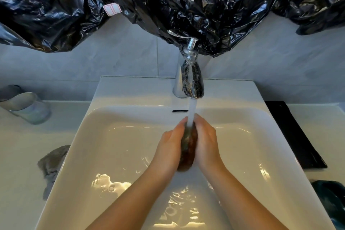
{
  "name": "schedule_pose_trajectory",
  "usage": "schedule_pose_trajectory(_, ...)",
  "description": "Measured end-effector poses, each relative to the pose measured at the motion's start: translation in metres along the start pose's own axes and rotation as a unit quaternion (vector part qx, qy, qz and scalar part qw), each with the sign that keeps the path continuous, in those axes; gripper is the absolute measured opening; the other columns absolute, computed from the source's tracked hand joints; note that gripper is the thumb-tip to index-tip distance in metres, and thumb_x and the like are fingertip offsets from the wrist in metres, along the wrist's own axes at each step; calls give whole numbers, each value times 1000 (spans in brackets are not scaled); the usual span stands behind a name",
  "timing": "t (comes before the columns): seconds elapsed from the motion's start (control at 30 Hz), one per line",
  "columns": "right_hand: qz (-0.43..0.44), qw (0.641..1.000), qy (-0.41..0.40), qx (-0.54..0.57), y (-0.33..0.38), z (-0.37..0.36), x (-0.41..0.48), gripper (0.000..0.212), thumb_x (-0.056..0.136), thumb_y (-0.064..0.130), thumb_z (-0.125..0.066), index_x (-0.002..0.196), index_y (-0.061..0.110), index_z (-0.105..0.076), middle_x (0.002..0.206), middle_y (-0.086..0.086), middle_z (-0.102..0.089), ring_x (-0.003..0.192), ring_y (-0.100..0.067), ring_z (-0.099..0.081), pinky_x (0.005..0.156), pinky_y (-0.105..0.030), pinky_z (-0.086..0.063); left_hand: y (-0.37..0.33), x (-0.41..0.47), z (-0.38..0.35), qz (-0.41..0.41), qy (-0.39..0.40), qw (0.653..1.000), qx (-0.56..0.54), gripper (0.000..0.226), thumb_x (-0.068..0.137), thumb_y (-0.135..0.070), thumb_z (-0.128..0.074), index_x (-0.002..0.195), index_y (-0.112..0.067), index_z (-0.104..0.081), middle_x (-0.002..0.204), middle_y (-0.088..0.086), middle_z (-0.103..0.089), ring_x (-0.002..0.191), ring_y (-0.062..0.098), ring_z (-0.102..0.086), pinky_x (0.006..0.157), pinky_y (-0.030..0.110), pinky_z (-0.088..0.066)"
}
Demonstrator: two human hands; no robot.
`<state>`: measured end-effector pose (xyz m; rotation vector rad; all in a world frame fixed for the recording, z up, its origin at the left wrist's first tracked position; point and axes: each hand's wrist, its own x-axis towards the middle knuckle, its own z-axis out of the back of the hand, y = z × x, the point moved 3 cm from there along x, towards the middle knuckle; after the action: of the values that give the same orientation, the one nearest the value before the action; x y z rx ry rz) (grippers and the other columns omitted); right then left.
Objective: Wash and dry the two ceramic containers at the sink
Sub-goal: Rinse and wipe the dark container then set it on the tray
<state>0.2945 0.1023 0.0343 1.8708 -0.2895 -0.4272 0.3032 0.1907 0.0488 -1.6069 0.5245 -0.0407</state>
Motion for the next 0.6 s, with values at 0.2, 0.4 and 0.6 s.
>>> schedule_pose_trajectory(0.2, -194, 969, 3, 150, -16, -3, -1, 38, 88, 34, -52, 58, 15, -67, 56, -2, -61, 54, -17, -62, 57, -28, -48, -5, -8, 2, -144, -19, 989, 35, 46, 98, -31, -35, 63, -22, -63, 53, -10, -60, 54, -2, -57, 53, 11, -42)
schedule_pose_trajectory(0.4, 43, 997, -66, -5, 0, 14, 9, 34, 97, 21, -43, 75, 23, -69, 80, -2, -66, 73, -5, -61, 65, -13, -48, -2, 1, 3, -11, -46, 999, 28, 49, 102, -38, -32, 83, -17, -72, 77, 9, -73, 72, 15, -71, 57, 22, -55)
schedule_pose_trajectory(0.6, -261, 956, -71, 115, -22, 0, 1, 19, 70, 32, -66, 64, 14, -67, 65, -8, -63, 69, -26, -62, 64, -32, -50, 7, -8, 9, -128, -24, 990, 52, 42, 97, -44, -38, 76, -24, -68, 62, -11, -68, 67, 4, -66, 61, 21, -53)
